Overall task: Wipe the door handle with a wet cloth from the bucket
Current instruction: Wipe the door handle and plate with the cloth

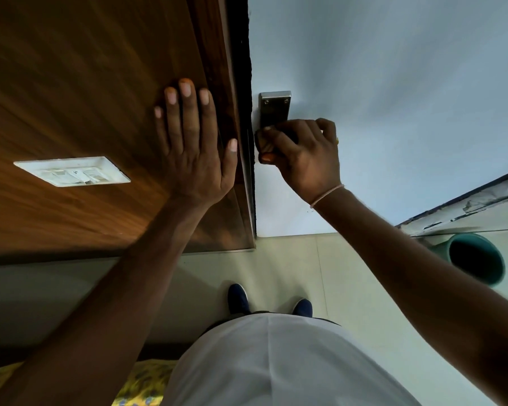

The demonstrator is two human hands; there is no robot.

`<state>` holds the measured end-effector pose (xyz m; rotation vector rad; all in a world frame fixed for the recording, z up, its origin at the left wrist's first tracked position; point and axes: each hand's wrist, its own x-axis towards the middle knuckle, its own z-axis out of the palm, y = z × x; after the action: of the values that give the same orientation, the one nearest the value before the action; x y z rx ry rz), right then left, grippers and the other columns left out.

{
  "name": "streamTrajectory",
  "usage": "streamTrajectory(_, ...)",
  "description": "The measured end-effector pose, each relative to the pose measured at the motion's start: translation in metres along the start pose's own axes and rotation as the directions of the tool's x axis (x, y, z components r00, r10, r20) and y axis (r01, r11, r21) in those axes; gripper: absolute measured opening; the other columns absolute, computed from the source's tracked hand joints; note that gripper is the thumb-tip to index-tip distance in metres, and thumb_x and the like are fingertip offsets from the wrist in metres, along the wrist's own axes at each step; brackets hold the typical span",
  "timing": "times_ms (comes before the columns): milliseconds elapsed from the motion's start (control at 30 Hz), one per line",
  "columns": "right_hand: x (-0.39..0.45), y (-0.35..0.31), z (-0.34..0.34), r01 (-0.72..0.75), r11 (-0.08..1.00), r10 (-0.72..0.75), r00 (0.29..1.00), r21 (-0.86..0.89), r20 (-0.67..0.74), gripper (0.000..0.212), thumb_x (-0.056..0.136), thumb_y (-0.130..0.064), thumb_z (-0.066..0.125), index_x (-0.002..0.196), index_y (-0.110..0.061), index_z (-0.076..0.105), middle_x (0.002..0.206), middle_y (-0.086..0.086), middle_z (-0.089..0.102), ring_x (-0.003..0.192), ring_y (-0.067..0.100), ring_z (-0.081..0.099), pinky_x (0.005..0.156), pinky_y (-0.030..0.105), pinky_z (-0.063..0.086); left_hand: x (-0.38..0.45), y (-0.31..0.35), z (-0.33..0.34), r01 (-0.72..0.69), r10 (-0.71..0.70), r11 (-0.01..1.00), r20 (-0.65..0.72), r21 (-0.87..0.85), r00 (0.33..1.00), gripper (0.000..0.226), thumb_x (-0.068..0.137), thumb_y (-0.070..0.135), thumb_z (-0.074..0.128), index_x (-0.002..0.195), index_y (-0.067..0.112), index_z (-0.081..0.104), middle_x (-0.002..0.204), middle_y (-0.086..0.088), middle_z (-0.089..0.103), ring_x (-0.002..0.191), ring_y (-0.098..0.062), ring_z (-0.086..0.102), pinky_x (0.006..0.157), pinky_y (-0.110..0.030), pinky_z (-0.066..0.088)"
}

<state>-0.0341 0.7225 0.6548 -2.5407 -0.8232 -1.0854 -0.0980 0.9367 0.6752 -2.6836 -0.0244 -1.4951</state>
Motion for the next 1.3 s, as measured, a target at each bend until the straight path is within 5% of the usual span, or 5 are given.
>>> streamTrajectory(633, -0.009, 0.083, -0.031, 0.098, 0.995, -0.089, 0.955, -0.019, 0.283, 0.029, 0.101, -0.028, 0.065, 0.122, -0.008, 0.063, 0.104, 0.013, 0.072, 0.093, 0.039, 0.066, 0.099, 0.048, 0.036, 0.004, 0.01, -0.008, 0.042, -0.042, 0.999, 0.009, -0.029, 0.999, 0.075, 0.101, 0.037, 0.052, 0.159, -0.007, 0.034, 0.16, -0.036, 0.043, 0.153, -0.049, 0.031, 0.133, -0.057, 0.016)
streamTrajectory(867, -0.038, 0.08, -0.031, -0.366, 0.925, 0.318, 0.893, 0.103, 0.319, 0.036, 0.099, -0.037, 0.073, 0.126, -0.015, 0.066, 0.111, 0.004, 0.075, 0.102, 0.032, 0.068, 0.102, 0.044, 0.033, 0.003, 0.012, -0.012, 0.043, -0.042, 0.998, 0.026, -0.048, 0.999, 0.077, 0.102, 0.037, 0.052, 0.161, -0.007, 0.032, 0.162, -0.036, 0.039, 0.154, -0.05, 0.03, 0.131, -0.062, 0.02)
streamTrajectory(1033, -0.077, 0.062, -0.036, -0.882, 0.244, 0.781, 0.425, 0.404, 0.457, 0.028, 0.096, -0.03, 0.073, 0.119, -0.014, 0.07, 0.098, -0.001, 0.079, 0.084, 0.024, 0.074, 0.083, 0.044, 0.058, 0.004, 0.017, -0.01, 0.072, -0.072, 0.996, 0.016, -0.053, 0.997, 0.078, 0.102, 0.04, 0.051, 0.16, -0.008, 0.032, 0.162, -0.036, 0.039, 0.155, -0.049, 0.029, 0.13, -0.063, 0.021)
streamTrajectory(1167, -0.088, 0.036, -0.037, -0.588, -0.633, 0.561, 0.101, 0.504, 0.822, 0.043, 0.108, -0.037, 0.058, 0.134, -0.004, 0.065, 0.102, 0.017, 0.075, 0.069, 0.033, 0.069, 0.061, 0.036, 0.047, 0.005, 0.019, -0.008, 0.096, -0.095, 0.993, 0.016, -0.062, 0.995, 0.078, 0.102, 0.041, 0.05, 0.16, -0.009, 0.031, 0.162, -0.038, 0.039, 0.154, -0.05, 0.028, 0.131, -0.062, 0.019)
streamTrajectory(1300, -0.076, 0.0, -0.043, -0.247, -0.938, 0.229, 0.084, 0.243, 0.97, 0.042, 0.104, -0.018, 0.035, 0.121, -0.006, 0.071, 0.137, 0.026, 0.064, 0.112, 0.049, 0.07, 0.093, 0.045, 0.051, 0.004, 0.021, -0.011, 0.101, -0.1, 0.992, 0.022, -0.072, 0.995, 0.078, 0.102, 0.04, 0.05, 0.159, -0.01, 0.032, 0.162, -0.038, 0.038, 0.154, -0.051, 0.03, 0.131, -0.062, 0.02)
